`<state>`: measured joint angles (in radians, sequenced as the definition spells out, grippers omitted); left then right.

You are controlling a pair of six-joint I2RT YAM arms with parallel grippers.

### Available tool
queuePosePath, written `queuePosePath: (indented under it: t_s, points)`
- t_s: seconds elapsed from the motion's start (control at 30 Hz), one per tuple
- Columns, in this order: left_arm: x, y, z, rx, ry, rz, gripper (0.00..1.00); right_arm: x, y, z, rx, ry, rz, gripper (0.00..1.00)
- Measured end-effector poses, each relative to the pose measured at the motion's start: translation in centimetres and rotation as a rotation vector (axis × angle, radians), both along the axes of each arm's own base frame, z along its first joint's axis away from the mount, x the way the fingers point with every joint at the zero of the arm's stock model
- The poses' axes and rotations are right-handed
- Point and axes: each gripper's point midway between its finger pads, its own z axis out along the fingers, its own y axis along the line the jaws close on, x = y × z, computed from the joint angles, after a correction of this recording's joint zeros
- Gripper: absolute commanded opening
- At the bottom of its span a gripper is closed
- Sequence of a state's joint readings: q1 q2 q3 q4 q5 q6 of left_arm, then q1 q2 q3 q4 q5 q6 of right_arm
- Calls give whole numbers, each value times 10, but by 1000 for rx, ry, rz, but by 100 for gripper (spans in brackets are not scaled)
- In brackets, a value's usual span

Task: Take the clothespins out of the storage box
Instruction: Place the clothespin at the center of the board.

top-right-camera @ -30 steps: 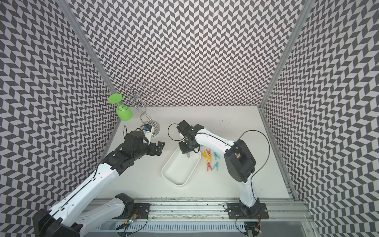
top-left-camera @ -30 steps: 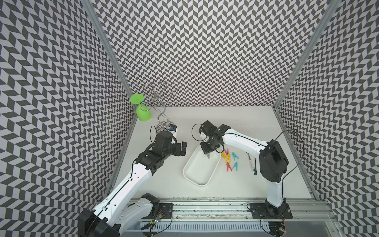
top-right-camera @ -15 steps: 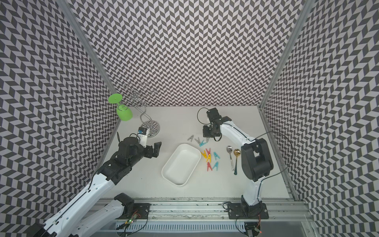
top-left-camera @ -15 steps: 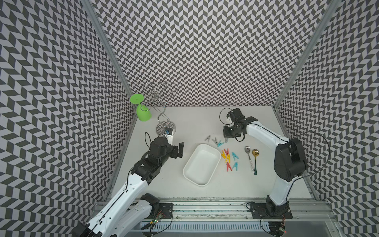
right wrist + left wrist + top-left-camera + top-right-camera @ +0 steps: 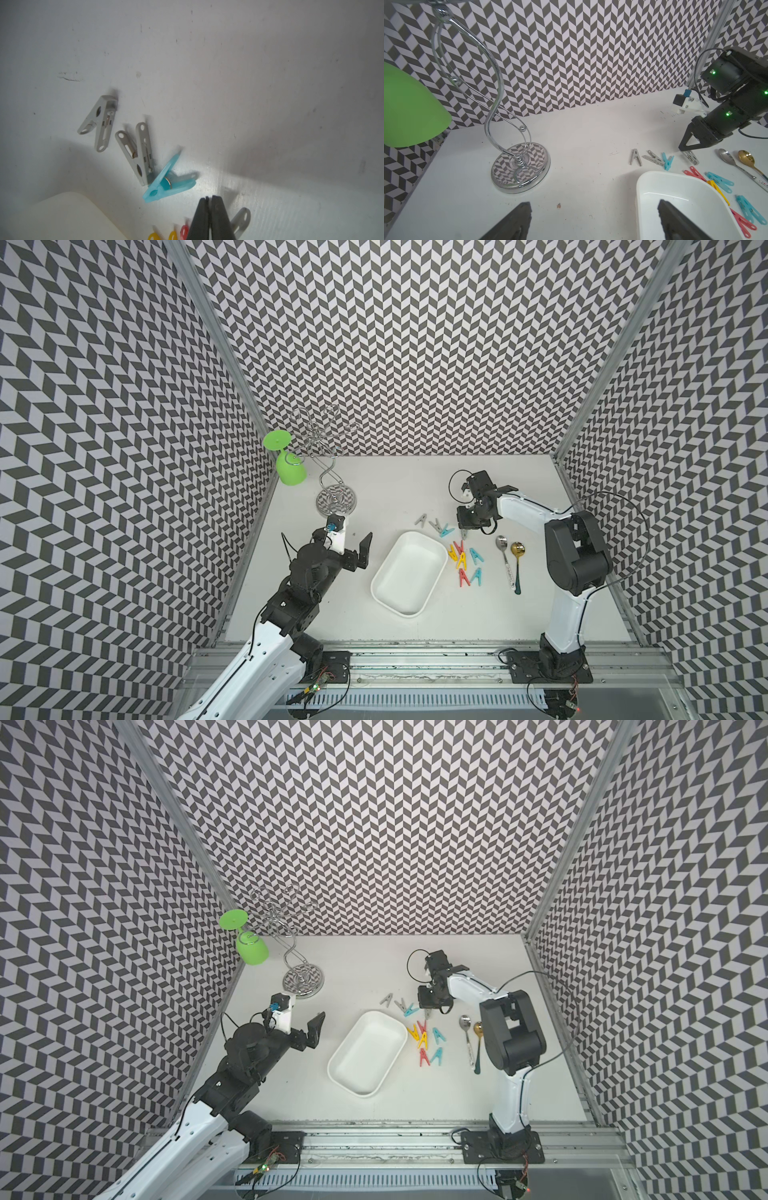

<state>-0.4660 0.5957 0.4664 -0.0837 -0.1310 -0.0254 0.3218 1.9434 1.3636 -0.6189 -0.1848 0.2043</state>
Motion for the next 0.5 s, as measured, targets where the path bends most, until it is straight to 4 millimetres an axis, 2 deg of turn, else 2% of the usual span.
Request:
queuePosePath:
  t_s: [0.23,0.43,0.5]
  points:
    - [7,8,2,-16,-39,60,100,4,-8,-3,4,-18,17,36]
    - [11,32,-12,-6,-50,199,100,14,-13,3,36,-60,30,52]
    - [11,42,-16,1,-59,256,100,21,-17,13,59,-94,26,62]
